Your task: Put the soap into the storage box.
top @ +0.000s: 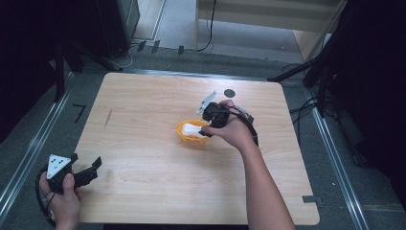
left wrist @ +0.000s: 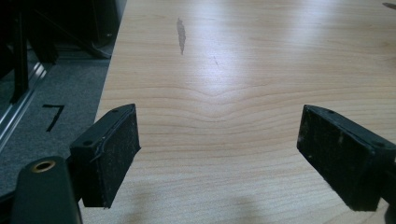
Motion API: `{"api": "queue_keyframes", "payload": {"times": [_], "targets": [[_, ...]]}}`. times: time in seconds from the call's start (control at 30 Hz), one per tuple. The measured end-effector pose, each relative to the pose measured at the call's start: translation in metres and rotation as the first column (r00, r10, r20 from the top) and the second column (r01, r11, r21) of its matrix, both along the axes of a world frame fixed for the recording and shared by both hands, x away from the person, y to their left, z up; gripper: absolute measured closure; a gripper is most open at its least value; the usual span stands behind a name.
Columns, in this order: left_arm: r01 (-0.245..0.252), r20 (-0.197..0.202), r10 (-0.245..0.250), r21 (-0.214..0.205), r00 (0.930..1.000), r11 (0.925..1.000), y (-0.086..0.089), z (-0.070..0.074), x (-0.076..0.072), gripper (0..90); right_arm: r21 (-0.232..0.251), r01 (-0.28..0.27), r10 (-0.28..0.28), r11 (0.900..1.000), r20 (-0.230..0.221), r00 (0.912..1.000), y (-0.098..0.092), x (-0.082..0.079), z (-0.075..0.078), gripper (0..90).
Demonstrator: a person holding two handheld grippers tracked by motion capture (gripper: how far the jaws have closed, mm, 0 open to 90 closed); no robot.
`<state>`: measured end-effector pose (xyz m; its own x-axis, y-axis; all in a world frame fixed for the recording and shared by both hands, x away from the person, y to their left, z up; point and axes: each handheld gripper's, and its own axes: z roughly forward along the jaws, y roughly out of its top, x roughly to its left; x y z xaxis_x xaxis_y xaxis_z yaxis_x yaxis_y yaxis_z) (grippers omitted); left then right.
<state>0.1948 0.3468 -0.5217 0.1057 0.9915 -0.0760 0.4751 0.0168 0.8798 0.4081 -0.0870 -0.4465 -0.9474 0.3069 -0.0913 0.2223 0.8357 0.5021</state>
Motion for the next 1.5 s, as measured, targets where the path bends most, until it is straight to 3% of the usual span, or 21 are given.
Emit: {"api": "queue_keyframes", "payload": {"times": [0.1, 0.27, 0.37, 0.5, 0.57, 0.63, 0.8, 1.5], "targets": [[0.0, -0.002, 0.0, 0.001, 1.0, 1.0, 0.0, 0.0, 0.0, 13.4, 0.029, 0.036, -0.035, 0.9989, -0.01, 0.9993, -0.012, -0.003, 0.001, 36.0], [0.002, -0.004, -0.002, 0.003, 1.0, 1.0, 0.0, 0.0, 0.0, 13.4, 0.029, 0.09, -0.09, 0.9955, -0.014, 0.9959, -0.027, -0.009, -0.002, 26.2], [0.002, -0.004, -0.002, 0.004, 1.0, 1.0, 0.0, 0.0, 0.0, 13.4, 0.027, 0.135, -0.135, 0.9904, -0.028, 0.9905, -0.035, -0.014, -0.005, 18.3], [0.002, -0.002, -0.002, 0.005, 1.0, 1.0, 0.0, 0.0, 0.0, 13.4, 0.042, 0.176, -0.174, 0.9835, -0.046, 0.9836, -0.042, -0.021, -0.009, 14.0], [0.002, -0.002, -0.002, 0.005, 1.0, 1.0, 0.0, 0.0, 0.0, 13.4, 0.043, 0.185, -0.185, 0.9817, -0.014, 0.9826, -0.046, -0.025, -0.013, 12.6], [0.002, -0.003, -0.002, 0.005, 1.0, 1.0, 0.0, 0.0, 0.0, 13.4, 0.038, 0.209, -0.209, 0.9771, -0.027, 0.9776, -0.05, -0.029, -0.015, 8.9], [0.002, -0.002, -0.002, 0.004, 1.0, 1.0, 0.0, 0.0, 0.0, 13.4, 0.08, 0.252, -0.248, 0.9645, -0.053, 0.9673, -0.064, -0.037, -0.019, 1.3], [0.005, -0.005, -0.005, 0.022, 1.0, 0.9997, -0.002, 0.0, 0.0, 13.4, 0.156, 0.38, -0.374, 0.9117, -0.07, 0.9249, -0.119, -0.075, -0.043, 0.0]]}}
